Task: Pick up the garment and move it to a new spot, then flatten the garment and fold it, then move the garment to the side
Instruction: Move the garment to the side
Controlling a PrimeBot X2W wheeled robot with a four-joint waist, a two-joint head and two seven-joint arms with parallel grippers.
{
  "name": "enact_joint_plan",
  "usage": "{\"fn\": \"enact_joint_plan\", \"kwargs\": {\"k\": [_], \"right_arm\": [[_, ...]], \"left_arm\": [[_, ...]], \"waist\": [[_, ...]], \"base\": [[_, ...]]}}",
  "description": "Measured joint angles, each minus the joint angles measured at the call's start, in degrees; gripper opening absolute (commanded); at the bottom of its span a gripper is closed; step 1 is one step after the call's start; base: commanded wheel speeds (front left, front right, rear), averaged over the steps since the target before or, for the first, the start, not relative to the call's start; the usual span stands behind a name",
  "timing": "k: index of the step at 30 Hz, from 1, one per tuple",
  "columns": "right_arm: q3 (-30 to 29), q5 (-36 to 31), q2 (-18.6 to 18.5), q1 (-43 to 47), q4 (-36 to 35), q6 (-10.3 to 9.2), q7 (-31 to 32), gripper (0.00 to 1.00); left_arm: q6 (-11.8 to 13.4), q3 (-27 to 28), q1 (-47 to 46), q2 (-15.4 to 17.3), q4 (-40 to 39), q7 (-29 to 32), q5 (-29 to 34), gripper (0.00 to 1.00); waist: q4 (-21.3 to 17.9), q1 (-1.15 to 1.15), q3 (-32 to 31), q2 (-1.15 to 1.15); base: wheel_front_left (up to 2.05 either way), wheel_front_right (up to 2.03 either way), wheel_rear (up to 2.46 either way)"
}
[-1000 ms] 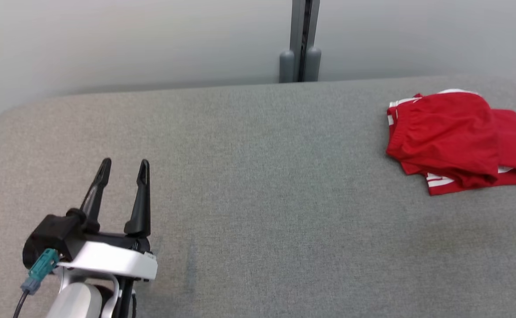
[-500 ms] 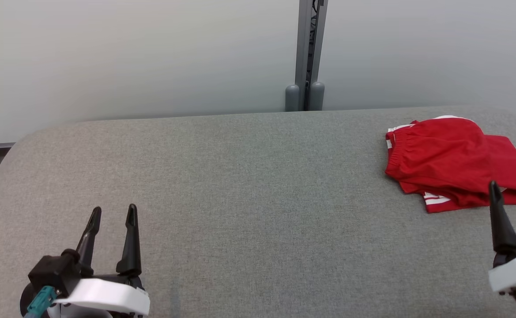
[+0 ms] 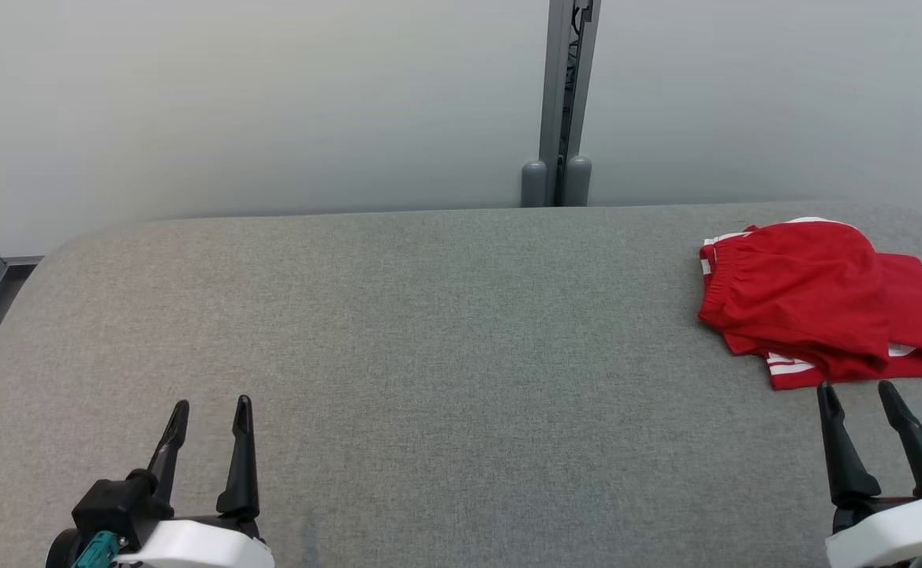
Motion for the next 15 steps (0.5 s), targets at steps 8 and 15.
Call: {"fn": "enact_joint_plan", "kwargs": {"k": [8, 15], "right_arm": [[2.3, -0.1, 0.4, 0.3, 1.8, 0.0, -1.5, 1.0], [3.4, -0.1, 0.5, 0.1, 2.3, 0.0, -1.7, 1.0]], "left_arm": [[-0.8, 1.6, 0.0, -1.3, 0.3, 0.0, 1.7, 1.0], [-1.5, 2.6, -0.3, -1.9, 0.7, 0.0, 2.7, 1.0]], "waist": [[0.5, 0.0, -0.5, 0.0], [0.7, 0.0, -0.4, 0.0]], "base": [[0.0, 0.0, 0.0], [0.0, 0.0, 0.0]]}}
